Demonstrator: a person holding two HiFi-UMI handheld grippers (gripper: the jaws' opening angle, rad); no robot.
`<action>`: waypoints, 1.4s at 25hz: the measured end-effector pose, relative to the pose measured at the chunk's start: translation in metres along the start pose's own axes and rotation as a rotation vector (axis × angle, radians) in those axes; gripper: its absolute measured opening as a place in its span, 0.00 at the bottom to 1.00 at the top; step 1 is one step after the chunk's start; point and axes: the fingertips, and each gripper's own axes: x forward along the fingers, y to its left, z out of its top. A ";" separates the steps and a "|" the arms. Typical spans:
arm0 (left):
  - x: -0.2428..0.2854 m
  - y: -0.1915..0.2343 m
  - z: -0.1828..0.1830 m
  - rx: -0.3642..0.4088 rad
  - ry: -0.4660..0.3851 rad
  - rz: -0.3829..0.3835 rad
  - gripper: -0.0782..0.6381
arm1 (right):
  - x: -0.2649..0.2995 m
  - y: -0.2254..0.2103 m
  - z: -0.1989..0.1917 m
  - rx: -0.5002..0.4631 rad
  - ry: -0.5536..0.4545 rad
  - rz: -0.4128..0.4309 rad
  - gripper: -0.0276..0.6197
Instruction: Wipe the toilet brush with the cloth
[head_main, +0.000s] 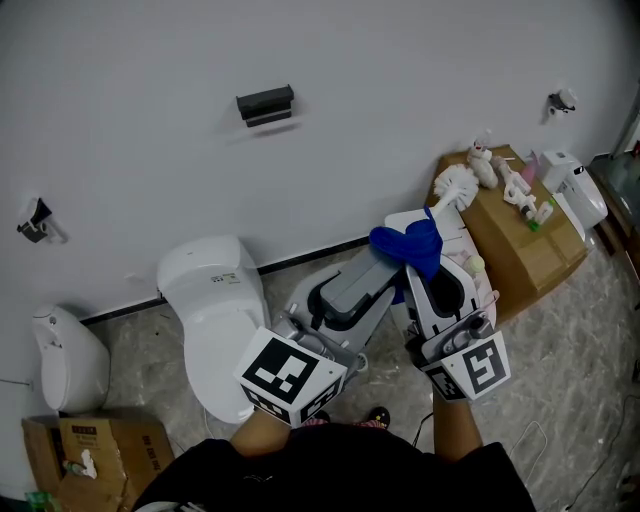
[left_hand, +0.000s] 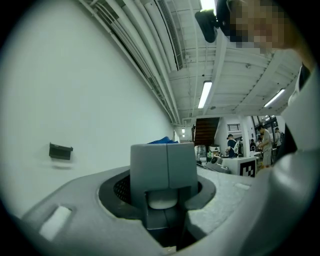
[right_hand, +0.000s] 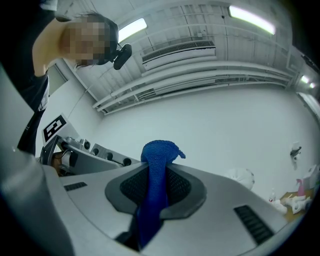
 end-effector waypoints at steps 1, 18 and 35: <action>0.000 0.000 0.000 0.003 0.002 0.001 0.36 | 0.000 0.000 0.000 0.001 -0.003 -0.002 0.15; 0.002 0.001 0.006 0.029 0.013 0.003 0.36 | 0.005 -0.029 -0.005 0.040 -0.007 -0.076 0.15; -0.010 -0.006 0.014 0.019 -0.010 0.009 0.36 | 0.005 -0.050 -0.005 0.009 -0.002 -0.134 0.15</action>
